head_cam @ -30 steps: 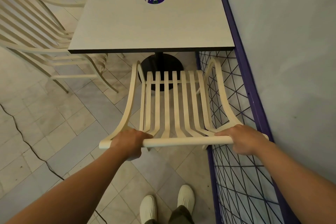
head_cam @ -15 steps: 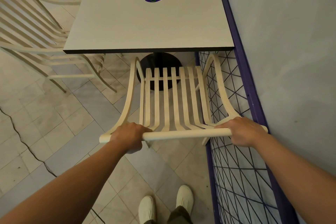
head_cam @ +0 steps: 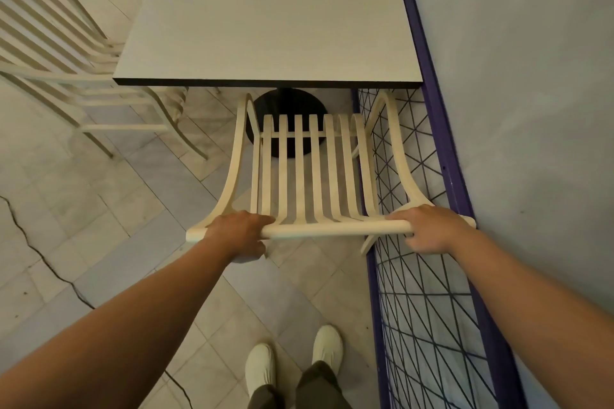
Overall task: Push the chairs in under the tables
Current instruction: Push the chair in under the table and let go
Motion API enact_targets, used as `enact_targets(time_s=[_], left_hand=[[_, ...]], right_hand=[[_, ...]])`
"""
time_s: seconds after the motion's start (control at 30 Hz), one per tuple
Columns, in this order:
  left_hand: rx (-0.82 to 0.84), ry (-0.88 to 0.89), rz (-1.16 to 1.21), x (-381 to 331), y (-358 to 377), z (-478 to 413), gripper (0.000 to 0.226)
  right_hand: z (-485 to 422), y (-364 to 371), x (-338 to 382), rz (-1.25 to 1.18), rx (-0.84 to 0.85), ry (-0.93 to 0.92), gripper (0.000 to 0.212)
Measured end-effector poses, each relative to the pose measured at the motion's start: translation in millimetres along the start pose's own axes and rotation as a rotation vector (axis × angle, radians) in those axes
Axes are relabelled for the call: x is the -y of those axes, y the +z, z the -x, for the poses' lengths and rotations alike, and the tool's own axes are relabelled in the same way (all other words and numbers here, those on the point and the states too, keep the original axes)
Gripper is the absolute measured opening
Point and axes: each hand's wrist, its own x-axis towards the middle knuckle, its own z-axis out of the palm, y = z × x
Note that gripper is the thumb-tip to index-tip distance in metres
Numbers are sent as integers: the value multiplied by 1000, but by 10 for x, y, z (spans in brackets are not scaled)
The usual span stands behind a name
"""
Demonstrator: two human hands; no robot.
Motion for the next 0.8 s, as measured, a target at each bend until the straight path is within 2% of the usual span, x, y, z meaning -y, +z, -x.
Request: enact_targets(time_s=[0.1, 0.23, 0.37, 0.53, 0.8], left_hand=[[5, -5, 3, -26, -99, 125, 59], [-25, -31, 143, -10, -191, 360, 63], [-76, -85, 254, 231, -220, 681, 66], [-144, -168, 459, 629, -164, 1114, 63], [-48, -297, 688, 1558, 50, 1629, 65]], right_hand=[[47, -74, 234, -83, 27, -22, 61], [43, -174, 720, -158, 35, -73, 57], [-6, -256, 1345, -134, 21, -172, 50], [-126, -316, 2166, -70, 49, -323, 52], [-469, -261, 3526, 48, 101, -457, 58]])
